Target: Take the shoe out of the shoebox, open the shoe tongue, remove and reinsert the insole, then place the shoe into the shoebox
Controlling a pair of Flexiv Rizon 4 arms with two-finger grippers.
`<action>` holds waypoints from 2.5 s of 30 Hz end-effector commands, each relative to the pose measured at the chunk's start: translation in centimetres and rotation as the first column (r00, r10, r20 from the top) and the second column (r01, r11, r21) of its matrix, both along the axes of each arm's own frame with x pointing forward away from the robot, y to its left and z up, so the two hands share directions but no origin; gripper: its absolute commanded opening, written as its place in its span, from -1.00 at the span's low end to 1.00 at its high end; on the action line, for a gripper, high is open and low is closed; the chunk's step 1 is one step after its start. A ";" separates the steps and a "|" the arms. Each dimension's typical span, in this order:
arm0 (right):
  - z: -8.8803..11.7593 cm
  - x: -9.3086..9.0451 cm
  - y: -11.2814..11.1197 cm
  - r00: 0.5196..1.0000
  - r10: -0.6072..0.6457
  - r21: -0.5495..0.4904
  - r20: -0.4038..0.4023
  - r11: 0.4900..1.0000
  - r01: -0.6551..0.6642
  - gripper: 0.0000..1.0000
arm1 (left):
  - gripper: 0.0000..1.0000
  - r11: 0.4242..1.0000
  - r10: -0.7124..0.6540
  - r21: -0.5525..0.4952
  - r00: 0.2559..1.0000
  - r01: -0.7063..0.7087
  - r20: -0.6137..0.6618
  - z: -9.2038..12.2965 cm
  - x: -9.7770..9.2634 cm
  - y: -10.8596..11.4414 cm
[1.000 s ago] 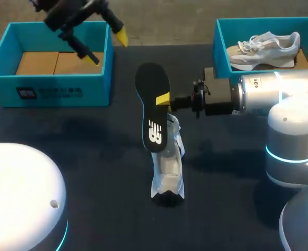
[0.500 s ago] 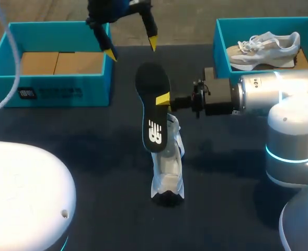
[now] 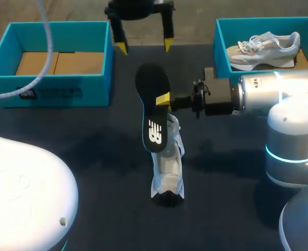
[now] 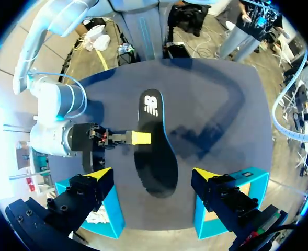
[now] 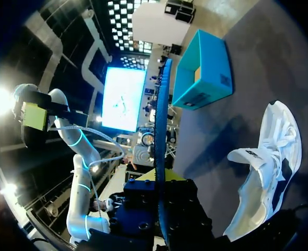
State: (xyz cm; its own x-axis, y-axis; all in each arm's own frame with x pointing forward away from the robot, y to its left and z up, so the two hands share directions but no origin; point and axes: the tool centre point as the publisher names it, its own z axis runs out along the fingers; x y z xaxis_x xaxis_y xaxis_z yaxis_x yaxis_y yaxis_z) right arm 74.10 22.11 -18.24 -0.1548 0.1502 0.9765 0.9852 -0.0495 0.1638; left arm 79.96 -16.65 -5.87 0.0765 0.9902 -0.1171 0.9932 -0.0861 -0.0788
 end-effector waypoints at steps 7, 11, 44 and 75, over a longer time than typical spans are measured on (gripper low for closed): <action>0.0 0.0 0.2 1.000 0.000 -0.003 -0.001 1.000 0.000 -1.00 | 1.00 0.992 -0.034 0.125 0.999 0.034 0.000 0.0 0.9 -2.0; 0.0 0.0 0.2 1.000 0.000 -0.003 -0.001 1.000 0.000 -1.00 | 1.00 0.992 -0.033 0.126 0.999 0.032 0.003 -0.1 0.9 -2.0; 0.0 0.0 0.2 1.000 0.000 -0.003 -0.001 1.000 0.000 -1.00 | 1.00 0.495 0.008 -0.868 1.000 -0.028 -0.027 -4.2 -1.0 7.7; 0.0 0.0 0.2 1.000 0.000 -0.003 -0.001 1.000 0.000 -1.00 | 1.00 0.163 0.181 -0.986 0.984 -0.028 0.002 -9.5 -3.2 7.8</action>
